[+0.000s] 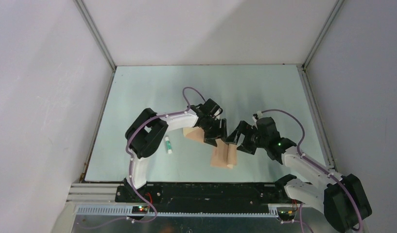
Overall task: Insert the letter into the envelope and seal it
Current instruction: Fold the letter at the center of the board.
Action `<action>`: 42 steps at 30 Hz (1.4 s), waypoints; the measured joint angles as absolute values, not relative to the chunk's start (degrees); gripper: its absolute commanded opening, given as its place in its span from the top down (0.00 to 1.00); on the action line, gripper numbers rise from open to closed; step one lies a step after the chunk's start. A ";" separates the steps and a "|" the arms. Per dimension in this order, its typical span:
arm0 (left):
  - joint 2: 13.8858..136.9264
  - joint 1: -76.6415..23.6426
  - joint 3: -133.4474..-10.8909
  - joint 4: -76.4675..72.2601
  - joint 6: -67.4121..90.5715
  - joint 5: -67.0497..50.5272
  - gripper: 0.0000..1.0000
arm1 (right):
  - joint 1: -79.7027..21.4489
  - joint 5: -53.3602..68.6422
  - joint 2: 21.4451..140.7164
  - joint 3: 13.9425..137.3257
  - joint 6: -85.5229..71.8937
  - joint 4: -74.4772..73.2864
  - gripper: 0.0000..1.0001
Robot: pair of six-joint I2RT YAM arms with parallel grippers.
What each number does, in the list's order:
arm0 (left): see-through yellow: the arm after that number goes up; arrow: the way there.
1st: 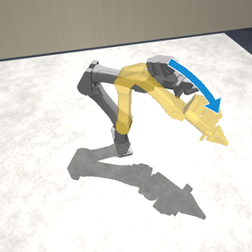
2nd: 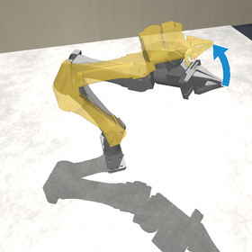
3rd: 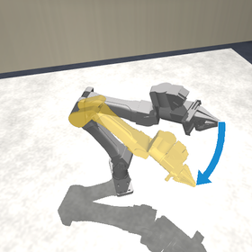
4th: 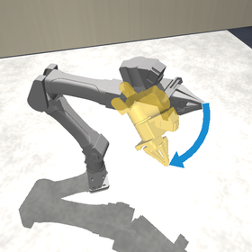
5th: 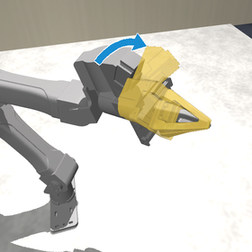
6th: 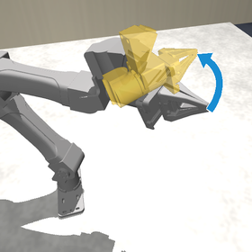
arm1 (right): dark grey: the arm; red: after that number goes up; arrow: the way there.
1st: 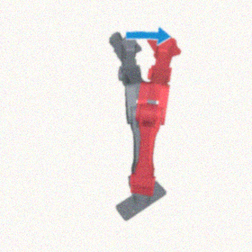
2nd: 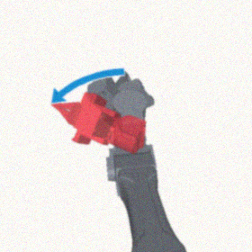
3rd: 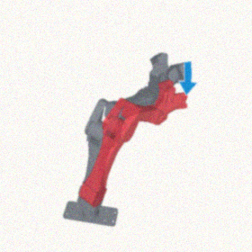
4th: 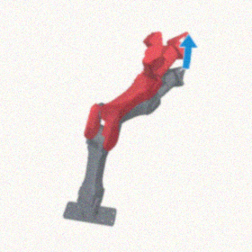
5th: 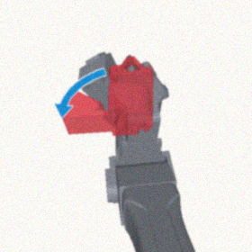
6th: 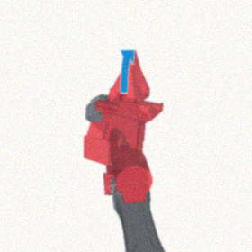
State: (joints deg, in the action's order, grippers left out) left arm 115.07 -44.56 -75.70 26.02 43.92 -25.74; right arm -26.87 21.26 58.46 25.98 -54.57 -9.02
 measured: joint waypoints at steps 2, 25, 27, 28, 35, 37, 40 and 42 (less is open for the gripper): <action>114.85 -44.45 -75.70 26.48 43.90 -25.34 0.29 | -27.27 21.39 58.46 25.98 -54.68 -8.27 0.03; 108.03 -40.12 -75.68 30.52 43.46 -24.01 0.29 | -31.51 22.63 64.90 25.98 -57.91 1.72 0.03; 107.11 -39.16 -75.50 30.59 43.46 -24.05 0.29 | -31.57 22.68 66.28 25.98 -58.08 2.76 0.03; 106.50 -38.59 -75.16 30.61 43.46 -24.05 0.29 | -31.66 22.68 67.05 25.98 -58.11 3.38 0.03; 102.24 -35.03 -73.82 31.48 42.92 -23.97 0.29 | -32.29 22.90 71.79 27.03 -58.57 6.20 0.02; 101.65 -34.76 -73.56 31.40 42.85 -23.94 0.29 | -32.36 23.09 72.84 27.53 -58.83 7.11 0.02; 100.79 -34.76 -72.25 31.44 42.83 -23.97 0.29 | -32.40 23.38 74.24 28.34 -59.46 8.32 0.02; 100.44 -34.76 -71.31 31.46 42.83 -23.99 0.29 | -32.38 23.38 74.78 29.19 -59.61 8.34 0.02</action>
